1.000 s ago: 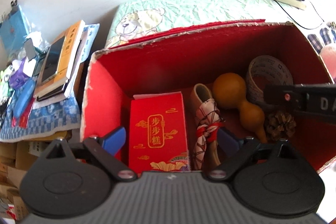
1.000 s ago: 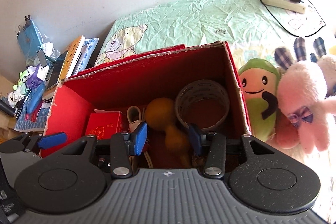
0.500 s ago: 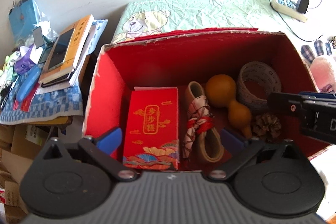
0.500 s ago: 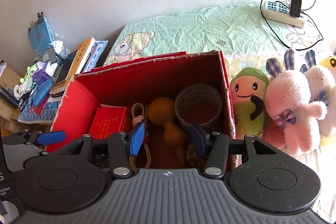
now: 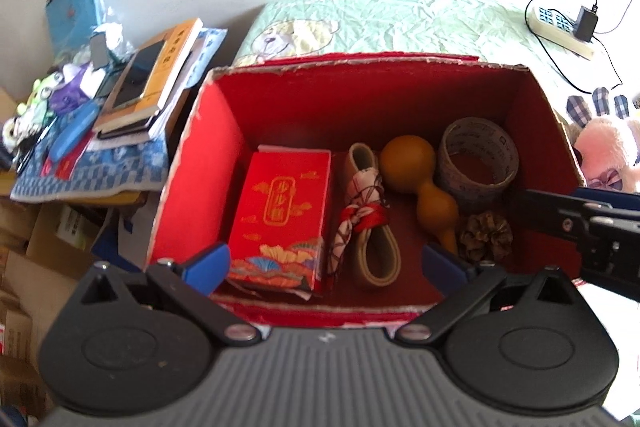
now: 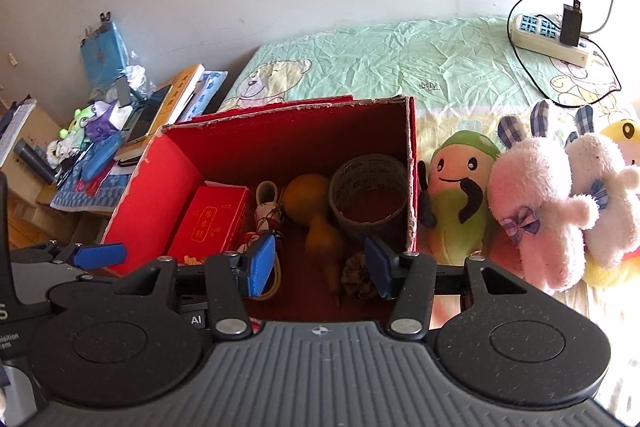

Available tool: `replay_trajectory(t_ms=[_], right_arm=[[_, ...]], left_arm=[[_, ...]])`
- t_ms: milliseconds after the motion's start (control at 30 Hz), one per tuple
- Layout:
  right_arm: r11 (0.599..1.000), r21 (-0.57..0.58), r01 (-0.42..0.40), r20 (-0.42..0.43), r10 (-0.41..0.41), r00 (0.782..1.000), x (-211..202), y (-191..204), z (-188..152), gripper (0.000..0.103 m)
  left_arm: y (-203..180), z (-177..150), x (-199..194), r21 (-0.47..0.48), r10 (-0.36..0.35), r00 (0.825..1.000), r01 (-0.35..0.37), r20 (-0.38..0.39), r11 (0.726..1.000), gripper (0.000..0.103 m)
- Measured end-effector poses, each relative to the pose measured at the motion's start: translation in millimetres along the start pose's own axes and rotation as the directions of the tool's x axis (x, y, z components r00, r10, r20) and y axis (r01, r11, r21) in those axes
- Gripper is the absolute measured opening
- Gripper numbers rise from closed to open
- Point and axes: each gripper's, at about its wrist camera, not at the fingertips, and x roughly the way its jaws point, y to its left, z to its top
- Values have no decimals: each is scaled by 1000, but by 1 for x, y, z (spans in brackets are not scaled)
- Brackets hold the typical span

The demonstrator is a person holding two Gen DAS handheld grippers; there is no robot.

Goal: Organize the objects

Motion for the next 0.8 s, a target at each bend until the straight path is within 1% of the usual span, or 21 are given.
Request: replay_trajectory(t_ms=[200, 333, 467, 700, 800], right_arm=[[998, -22, -56, -14, 55, 998, -10, -2, -6, 53], [997, -40, -70, -8, 70, 998, -20, -4, -11, 54], [994, -52, -93, -14, 93, 996, -28, -6, -17, 54], [992, -54, -115, -63, 112, 992, -28, -6, -29, 54], [993, -51, -109, -85, 105, 991, -26, -3, -30, 54]], left_arm=[[-5, -11, -14, -32, 32, 999, -32, 6, 999, 101], [-10, -18, -23, -45, 64, 998, -64, 13, 997, 101], [-13, -24, -30, -65, 61, 998, -61, 6, 996, 101], [-19, -39, -29, -74, 79, 996, -81, -30, 994, 101], [-18, -44, -25, -71, 83, 995, -87, -57, 994, 101]])
